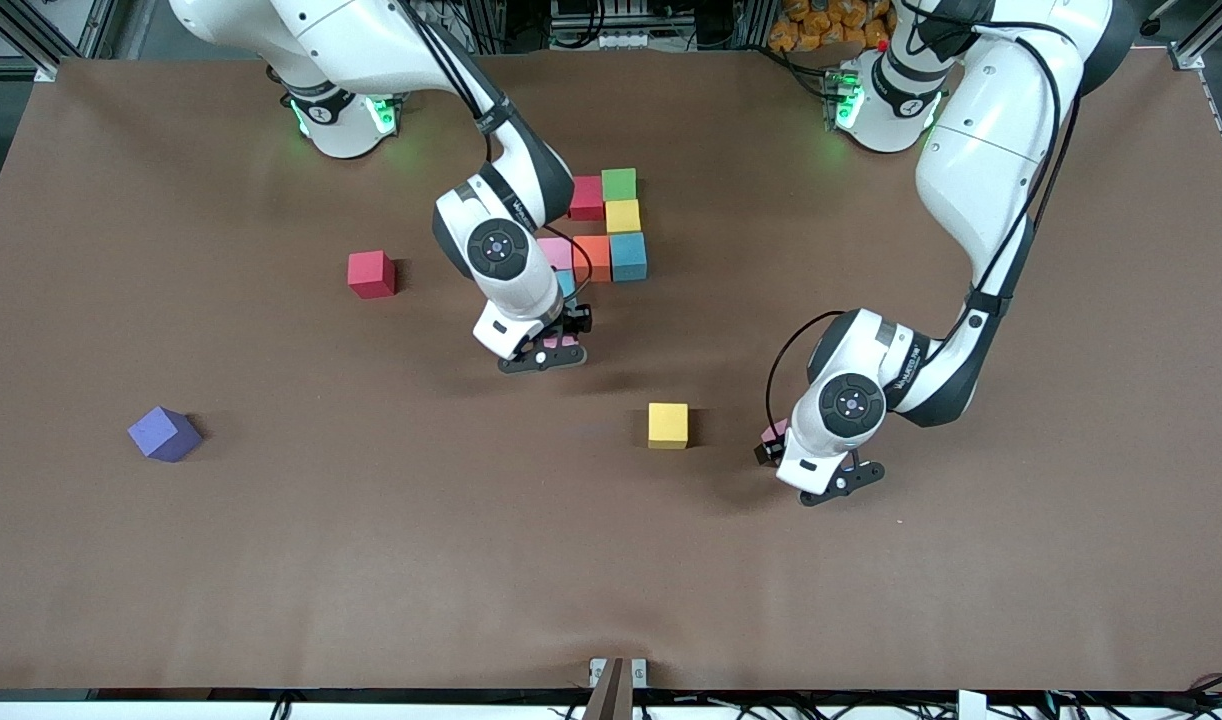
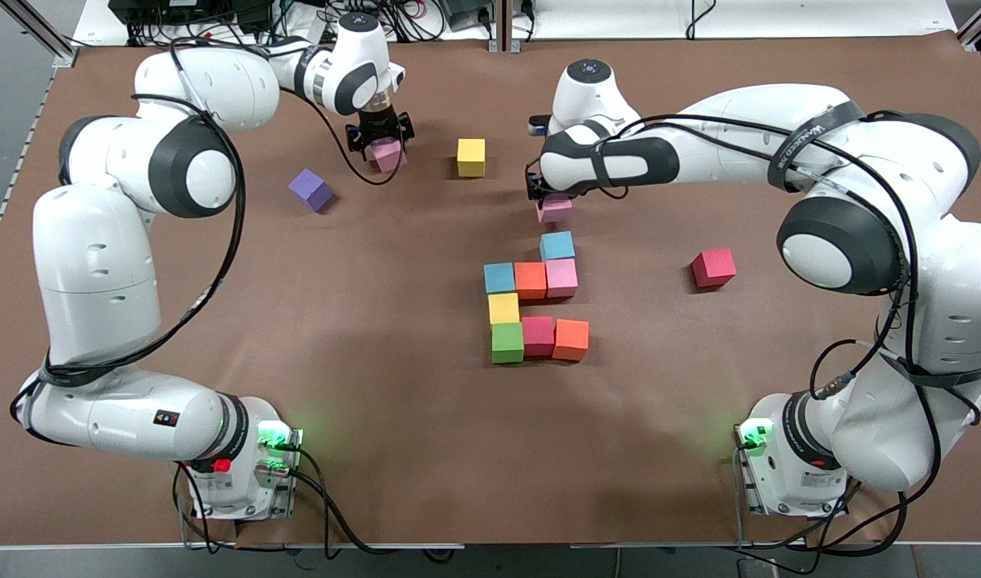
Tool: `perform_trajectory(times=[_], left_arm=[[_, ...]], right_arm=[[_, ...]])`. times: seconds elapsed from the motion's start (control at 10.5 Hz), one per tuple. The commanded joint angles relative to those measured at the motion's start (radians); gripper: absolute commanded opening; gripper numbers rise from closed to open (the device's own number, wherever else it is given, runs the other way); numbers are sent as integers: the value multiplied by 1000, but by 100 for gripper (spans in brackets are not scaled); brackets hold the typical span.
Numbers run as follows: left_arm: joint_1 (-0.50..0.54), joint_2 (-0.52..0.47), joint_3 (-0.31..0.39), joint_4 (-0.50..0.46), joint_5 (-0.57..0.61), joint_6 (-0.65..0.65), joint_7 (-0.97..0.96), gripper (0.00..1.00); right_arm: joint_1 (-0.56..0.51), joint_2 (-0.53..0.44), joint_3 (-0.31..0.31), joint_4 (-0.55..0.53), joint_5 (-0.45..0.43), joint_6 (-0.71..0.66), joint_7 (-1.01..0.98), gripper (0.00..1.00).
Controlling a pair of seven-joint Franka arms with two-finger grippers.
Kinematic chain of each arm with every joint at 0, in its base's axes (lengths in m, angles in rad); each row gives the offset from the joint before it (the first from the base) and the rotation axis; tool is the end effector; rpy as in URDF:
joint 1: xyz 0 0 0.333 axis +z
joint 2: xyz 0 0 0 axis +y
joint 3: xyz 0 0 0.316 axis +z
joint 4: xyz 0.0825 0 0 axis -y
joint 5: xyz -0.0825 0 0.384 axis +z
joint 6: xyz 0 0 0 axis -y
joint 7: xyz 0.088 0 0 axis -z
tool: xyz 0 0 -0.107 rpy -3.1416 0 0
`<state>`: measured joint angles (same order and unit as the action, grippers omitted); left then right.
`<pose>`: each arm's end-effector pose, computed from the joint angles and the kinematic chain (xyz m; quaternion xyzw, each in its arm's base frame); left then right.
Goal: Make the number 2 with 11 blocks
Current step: 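Carry the pink cube below the cyan cube with the right gripper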
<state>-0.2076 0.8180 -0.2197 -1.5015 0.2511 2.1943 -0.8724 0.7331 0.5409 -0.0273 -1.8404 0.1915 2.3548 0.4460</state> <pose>0.6509 -0.2610 0.1806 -0.9836 -0.1724 0.0301 0.0434 0.4871 0.4200 0.2310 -0.9961 -0.0630 0.0432 0.0432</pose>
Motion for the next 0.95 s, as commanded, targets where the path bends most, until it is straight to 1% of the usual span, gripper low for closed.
perform_trajectory(times=[0.0, 0.38, 0.86], left_arm=[[2, 3, -4, 7, 24, 2, -42, 100], [2, 3, -4, 7, 19, 2, -51, 100], [26, -5, -4, 7, 14, 1, -60, 100]], right_arm=[[26, 16, -11, -5, 23, -3, 16, 24], [48, 25, -11, -5, 25, -9, 37, 25], [40, 22, -11, -22, 25, -12, 36, 25]])
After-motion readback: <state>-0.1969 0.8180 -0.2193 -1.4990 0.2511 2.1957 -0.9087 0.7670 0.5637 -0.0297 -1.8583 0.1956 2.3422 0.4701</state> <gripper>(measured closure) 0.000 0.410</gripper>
